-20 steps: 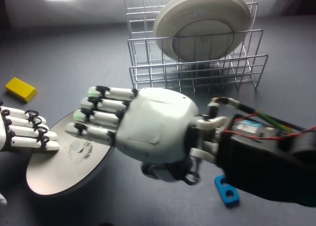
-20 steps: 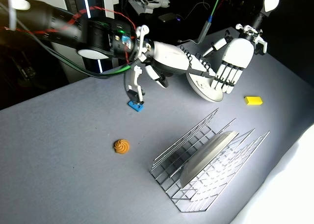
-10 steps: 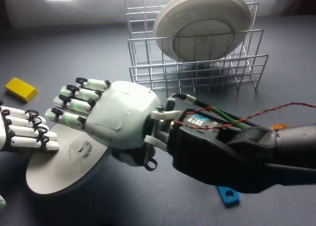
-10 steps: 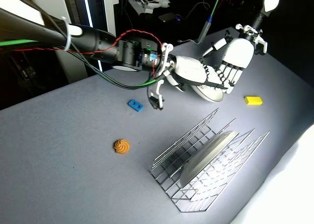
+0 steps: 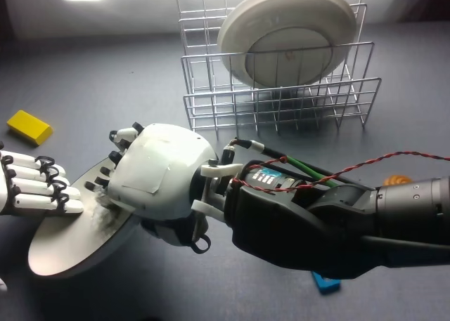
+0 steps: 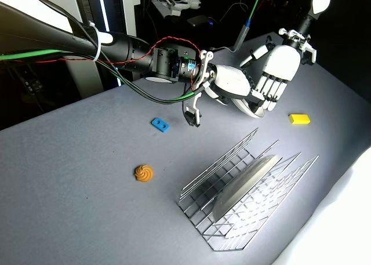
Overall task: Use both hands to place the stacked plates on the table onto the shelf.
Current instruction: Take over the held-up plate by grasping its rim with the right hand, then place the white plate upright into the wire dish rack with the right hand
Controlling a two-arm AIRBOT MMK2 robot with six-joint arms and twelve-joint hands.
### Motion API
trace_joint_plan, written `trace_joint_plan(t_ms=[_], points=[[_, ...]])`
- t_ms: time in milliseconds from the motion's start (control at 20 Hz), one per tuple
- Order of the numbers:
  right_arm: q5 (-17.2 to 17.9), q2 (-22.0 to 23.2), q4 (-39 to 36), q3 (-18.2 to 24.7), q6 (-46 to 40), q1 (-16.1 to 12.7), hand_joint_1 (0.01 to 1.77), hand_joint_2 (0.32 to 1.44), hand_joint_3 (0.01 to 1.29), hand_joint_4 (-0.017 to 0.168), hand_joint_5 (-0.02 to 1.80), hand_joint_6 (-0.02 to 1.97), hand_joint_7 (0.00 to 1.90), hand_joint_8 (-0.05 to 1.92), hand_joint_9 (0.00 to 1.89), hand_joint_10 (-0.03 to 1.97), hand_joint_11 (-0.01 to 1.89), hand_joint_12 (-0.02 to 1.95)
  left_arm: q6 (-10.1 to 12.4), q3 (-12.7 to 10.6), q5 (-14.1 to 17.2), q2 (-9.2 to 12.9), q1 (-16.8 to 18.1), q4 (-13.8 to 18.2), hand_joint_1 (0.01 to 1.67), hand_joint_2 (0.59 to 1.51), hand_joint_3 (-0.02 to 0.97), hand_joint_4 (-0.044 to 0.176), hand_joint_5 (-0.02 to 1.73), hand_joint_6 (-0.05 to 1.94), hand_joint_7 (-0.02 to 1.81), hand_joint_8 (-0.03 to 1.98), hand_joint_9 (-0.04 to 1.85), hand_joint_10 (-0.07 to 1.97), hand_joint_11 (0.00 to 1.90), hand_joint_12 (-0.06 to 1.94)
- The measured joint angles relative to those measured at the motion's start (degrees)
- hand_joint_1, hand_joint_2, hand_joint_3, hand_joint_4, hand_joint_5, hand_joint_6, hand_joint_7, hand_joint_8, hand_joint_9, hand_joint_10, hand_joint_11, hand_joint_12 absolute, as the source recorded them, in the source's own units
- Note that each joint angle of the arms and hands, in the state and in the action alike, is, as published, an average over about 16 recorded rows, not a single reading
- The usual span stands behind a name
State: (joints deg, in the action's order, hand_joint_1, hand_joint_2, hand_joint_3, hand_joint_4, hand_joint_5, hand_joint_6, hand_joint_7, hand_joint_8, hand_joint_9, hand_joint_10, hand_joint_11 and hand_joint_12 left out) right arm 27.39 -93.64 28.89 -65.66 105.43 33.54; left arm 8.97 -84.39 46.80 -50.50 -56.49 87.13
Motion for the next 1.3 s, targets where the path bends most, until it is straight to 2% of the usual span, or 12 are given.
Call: trace_joint_plan(t_ms=[250,550,750,1300], points=[[0.34,-0.36,-0.26,0.24,0.03,0.03,1.09,1.12,0.01,-0.006,0.68,0.70,0.84,0.45,0.99,0.15,0.58,1.21,0.00,0.08,0.07,0.06,0.90,0.79,0.01,1.056,0.017,-0.009,-0.01,-0.02,-0.01,-0.02,0.03,0.02,0.02,0.07],[1.19,-0.51,-0.46,0.53,0.08,0.05,1.09,1.04,0.01,-0.011,0.74,1.02,0.97,0.79,1.18,0.23,0.81,1.20,0.09,0.48,0.38,0.50,3.39,2.42,0.01,1.060,0.017,-0.008,0.00,-0.01,0.00,-0.02,0.03,0.02,0.02,0.07],[1.74,-0.49,-0.35,0.57,0.22,0.03,1.09,1.01,0.01,-0.011,0.78,1.02,1.03,0.88,1.23,0.30,0.88,1.19,0.53,0.79,0.91,1.29,6.25,3.43,0.01,1.063,0.017,-0.005,0.00,0.00,0.01,-0.01,0.03,0.02,0.02,0.07],[4.34,0.92,-0.82,2.22,0.47,-0.75,1.12,1.00,0.01,-0.008,0.85,0.96,1.10,0.88,1.21,0.52,0.90,1.24,4.10,-0.35,3.45,4.06,15.99,5.12,0.01,1.072,0.017,0.001,0.02,0.02,0.02,0.01,0.03,0.02,0.02,0.07]])
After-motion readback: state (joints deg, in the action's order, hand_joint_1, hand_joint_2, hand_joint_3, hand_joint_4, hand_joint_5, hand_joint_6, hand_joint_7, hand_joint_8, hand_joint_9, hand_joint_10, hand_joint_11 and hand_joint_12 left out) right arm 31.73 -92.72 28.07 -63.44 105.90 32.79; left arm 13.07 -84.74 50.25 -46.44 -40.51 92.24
